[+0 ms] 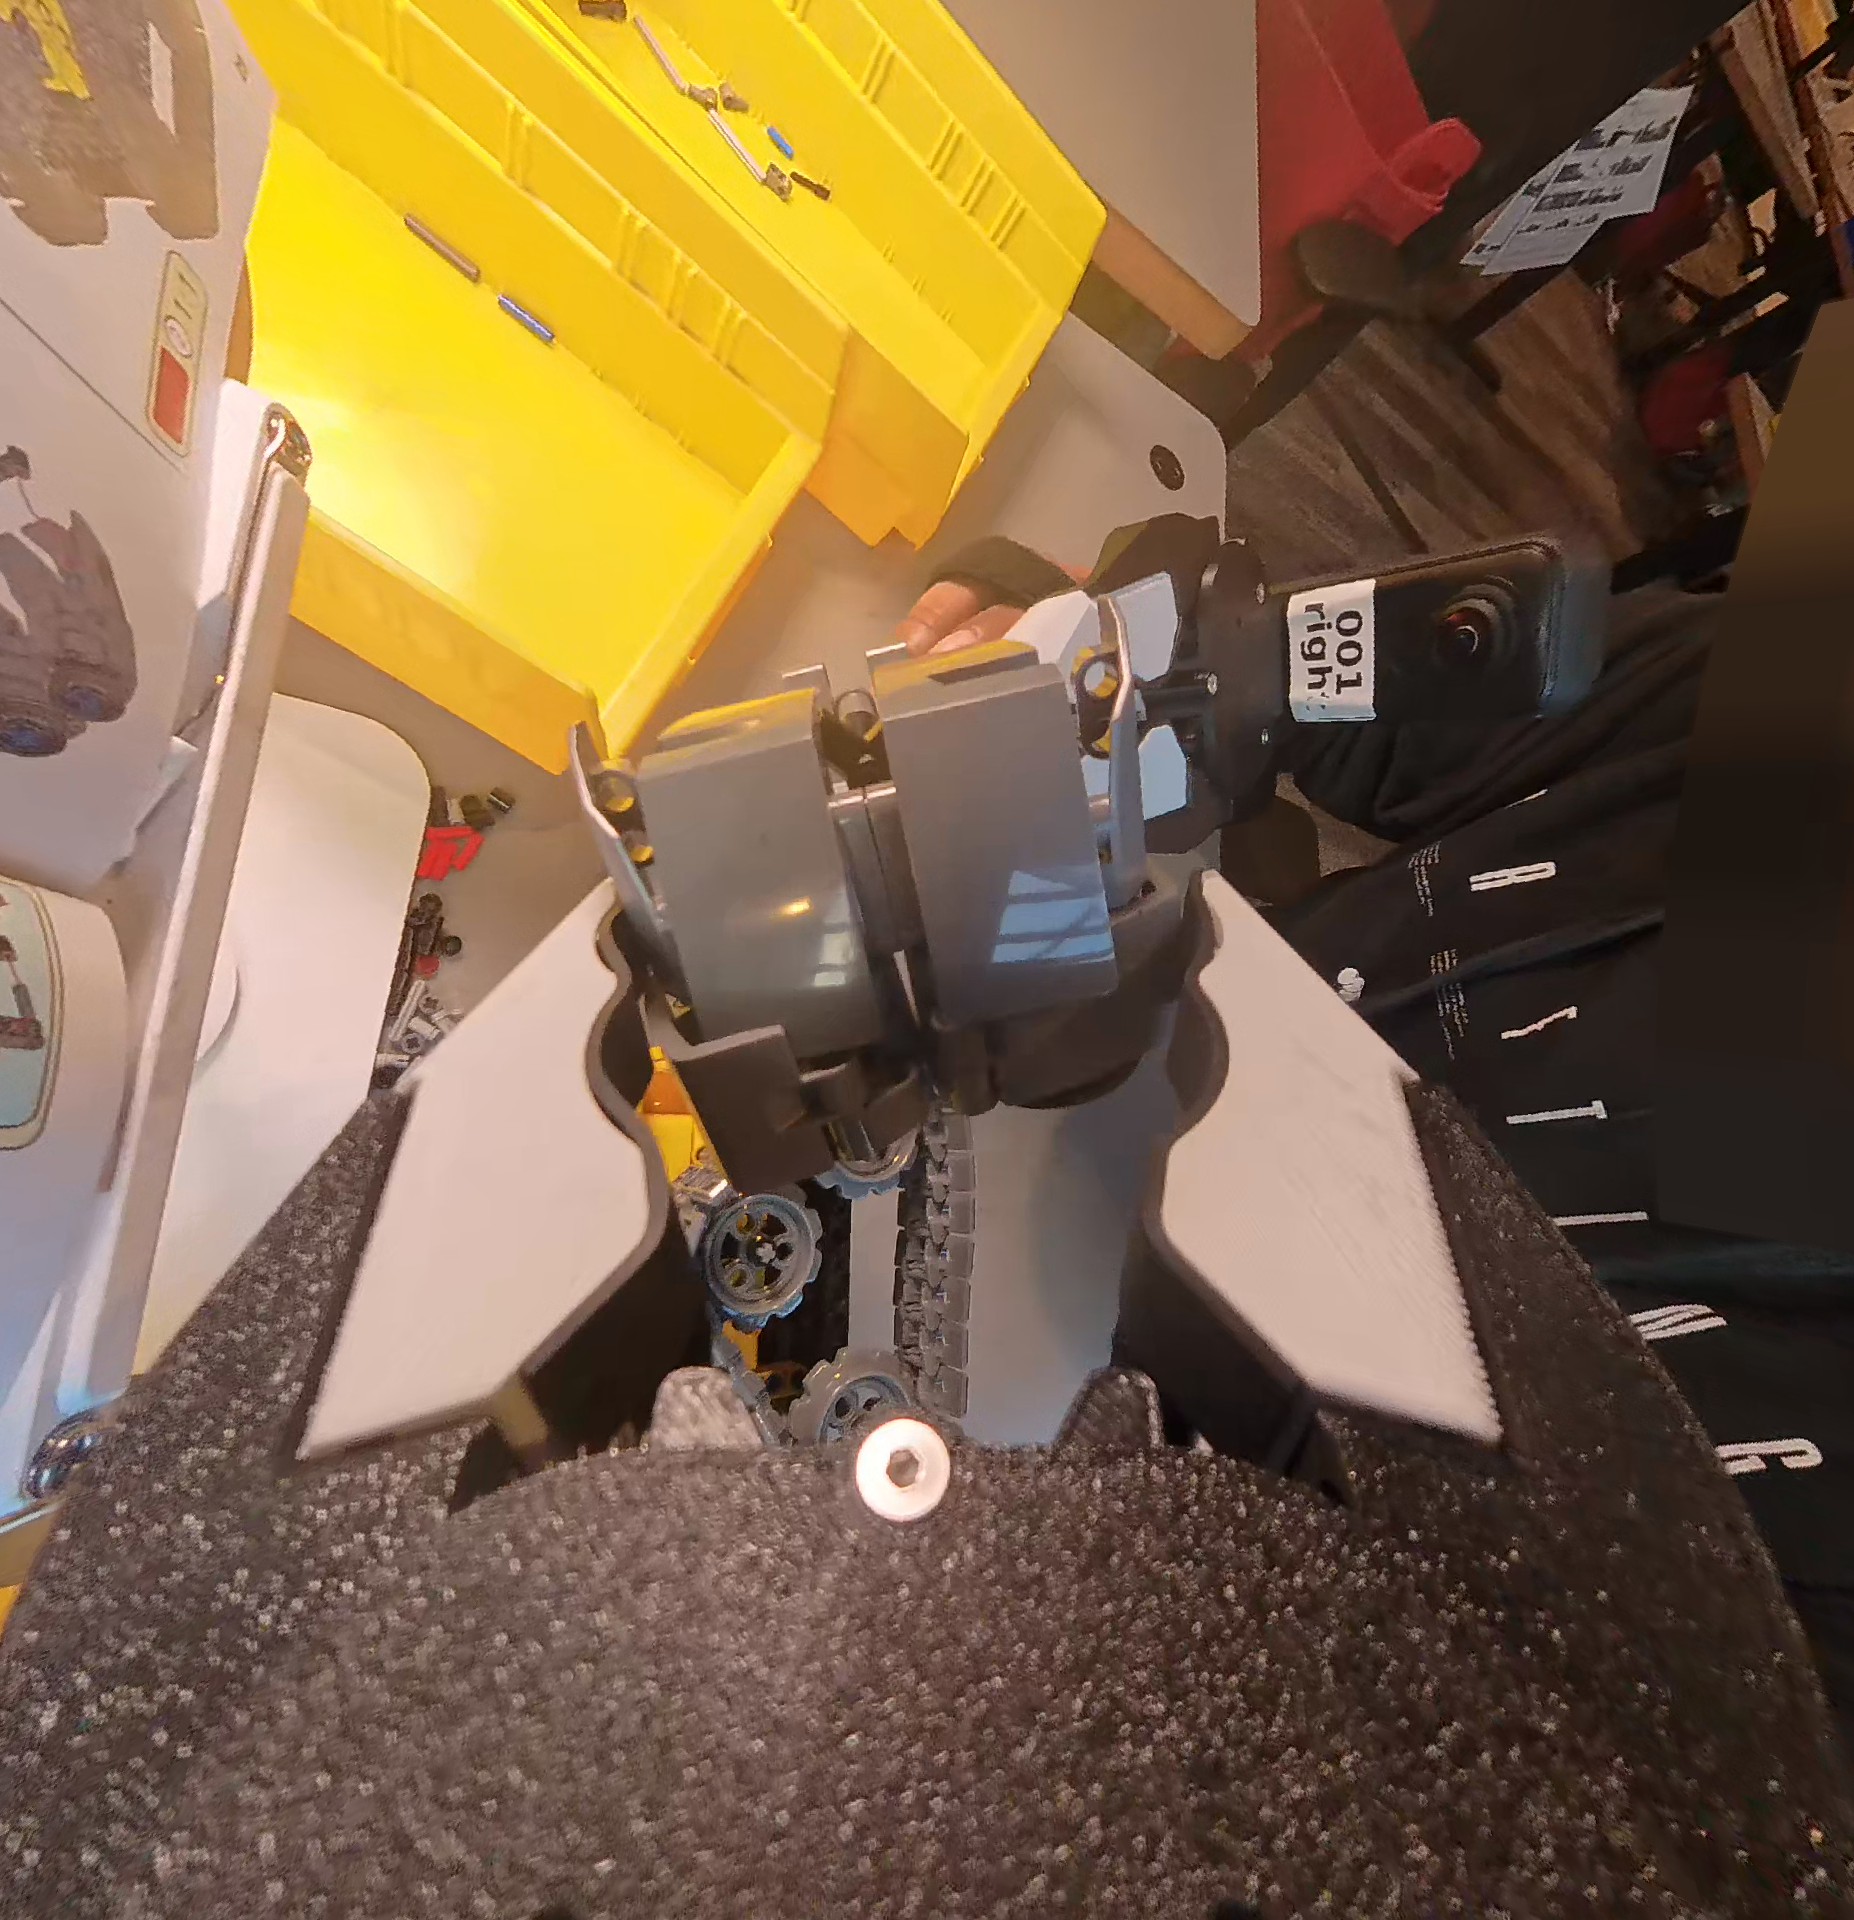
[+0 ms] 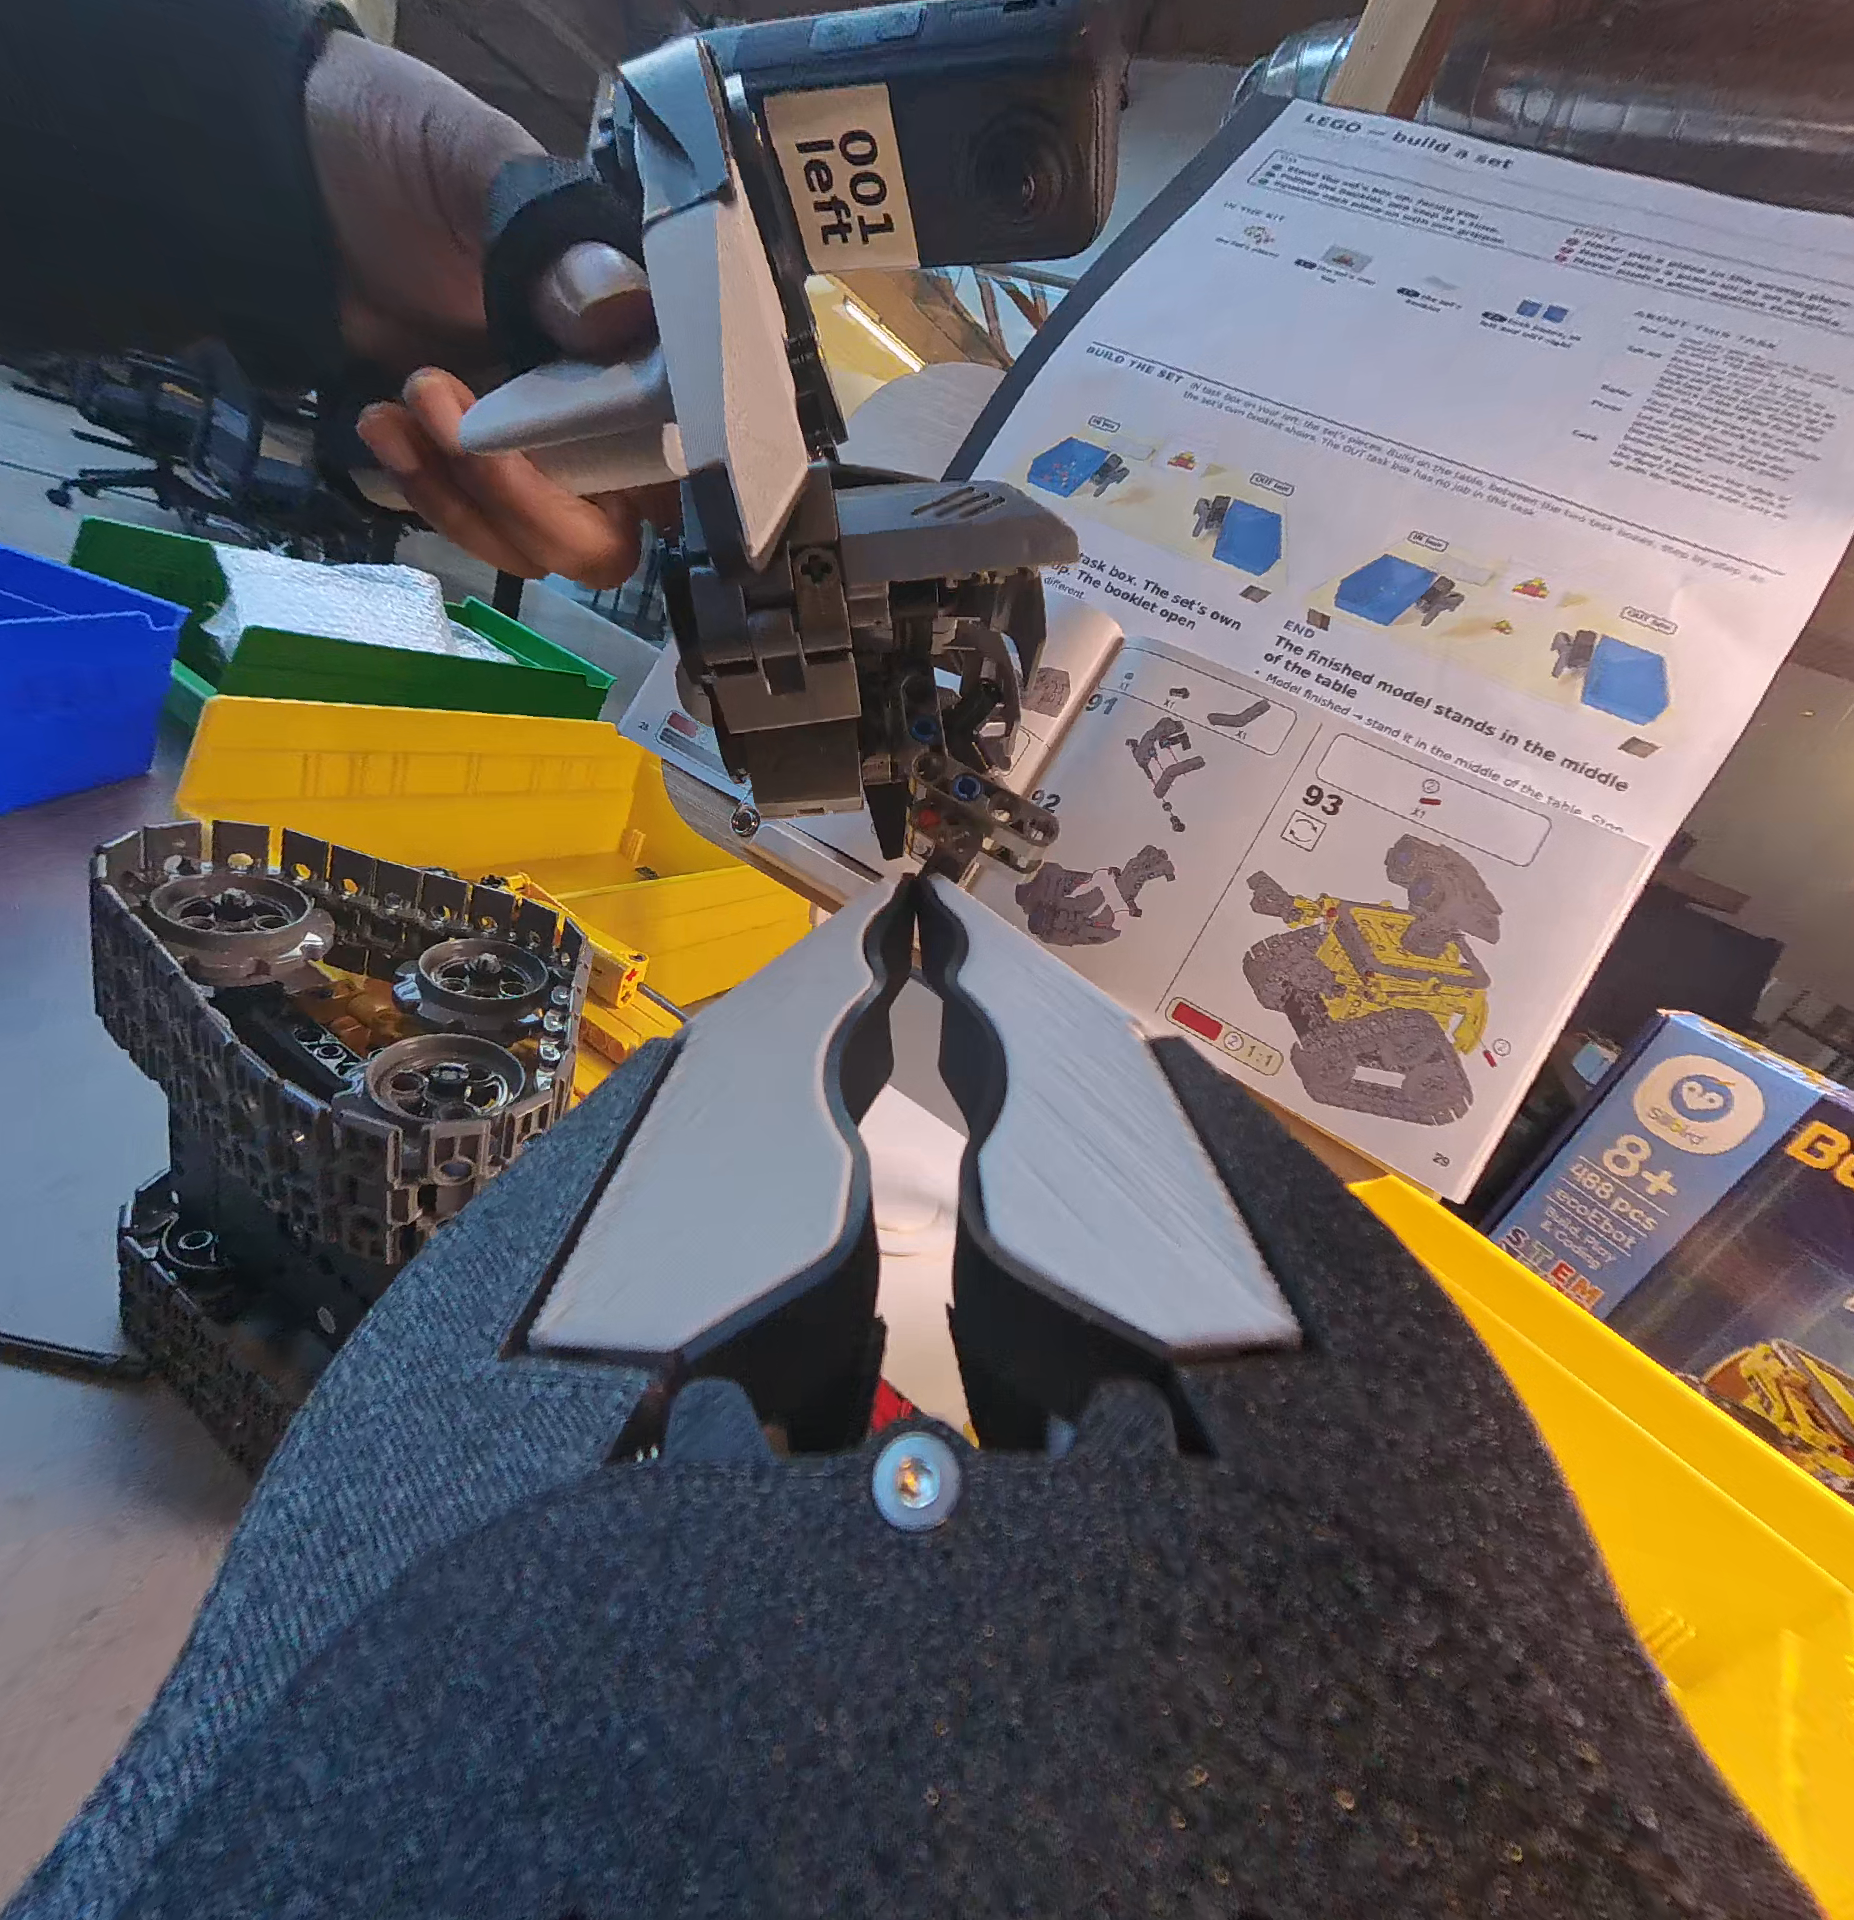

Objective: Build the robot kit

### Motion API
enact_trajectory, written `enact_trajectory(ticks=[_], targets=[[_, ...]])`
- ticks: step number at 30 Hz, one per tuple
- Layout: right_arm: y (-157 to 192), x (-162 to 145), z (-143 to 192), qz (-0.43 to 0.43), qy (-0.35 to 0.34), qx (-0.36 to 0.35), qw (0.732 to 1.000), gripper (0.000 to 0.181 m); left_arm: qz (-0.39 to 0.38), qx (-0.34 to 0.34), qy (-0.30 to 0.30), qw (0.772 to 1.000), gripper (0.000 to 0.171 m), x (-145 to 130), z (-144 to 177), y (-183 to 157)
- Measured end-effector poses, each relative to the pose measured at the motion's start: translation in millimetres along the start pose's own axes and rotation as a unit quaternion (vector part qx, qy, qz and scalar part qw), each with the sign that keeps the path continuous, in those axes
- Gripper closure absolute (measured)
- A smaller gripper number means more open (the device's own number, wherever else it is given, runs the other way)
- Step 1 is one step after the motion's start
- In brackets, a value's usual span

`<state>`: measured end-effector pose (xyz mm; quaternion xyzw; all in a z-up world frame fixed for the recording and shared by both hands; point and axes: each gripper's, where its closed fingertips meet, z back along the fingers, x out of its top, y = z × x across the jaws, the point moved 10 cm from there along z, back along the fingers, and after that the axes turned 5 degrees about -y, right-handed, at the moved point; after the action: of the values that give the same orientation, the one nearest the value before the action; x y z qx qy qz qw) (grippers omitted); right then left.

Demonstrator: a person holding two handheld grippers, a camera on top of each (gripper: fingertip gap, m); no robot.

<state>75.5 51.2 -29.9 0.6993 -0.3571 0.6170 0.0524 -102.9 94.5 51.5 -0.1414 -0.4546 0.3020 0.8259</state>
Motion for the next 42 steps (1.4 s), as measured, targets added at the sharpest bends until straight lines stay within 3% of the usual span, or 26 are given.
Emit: enact_trajectory(ticks=[6,13,17,24,42], targets=[[-12,1,-1,-0.017,-0.009,-0.012,1.0,0.181,-0.005,0.007,-0.011,1.0,0.07,1,3,1],[-94,-27,-39,-0.053,0.034,-0.1,0.993,0.179,0.0,0.019,-0.028,0.999,0.07,5,13,11],[-120,-45,-66,-0.051,0.042,-0.128,0.99,0.181,0.001,0.027,-0.036,0.999,0.07,7,20,14],[-129,-59,-85,-0.066,0.061,-0.131,0.987,0.181,0.01,0.036,-0.039,0.999,0.07,5,26,21],[-133,-62,-79,-0.072,0.064,-0.138,0.986,0.181,0.01,0.036,-0.031,0.999,0.069,4,23,23]])
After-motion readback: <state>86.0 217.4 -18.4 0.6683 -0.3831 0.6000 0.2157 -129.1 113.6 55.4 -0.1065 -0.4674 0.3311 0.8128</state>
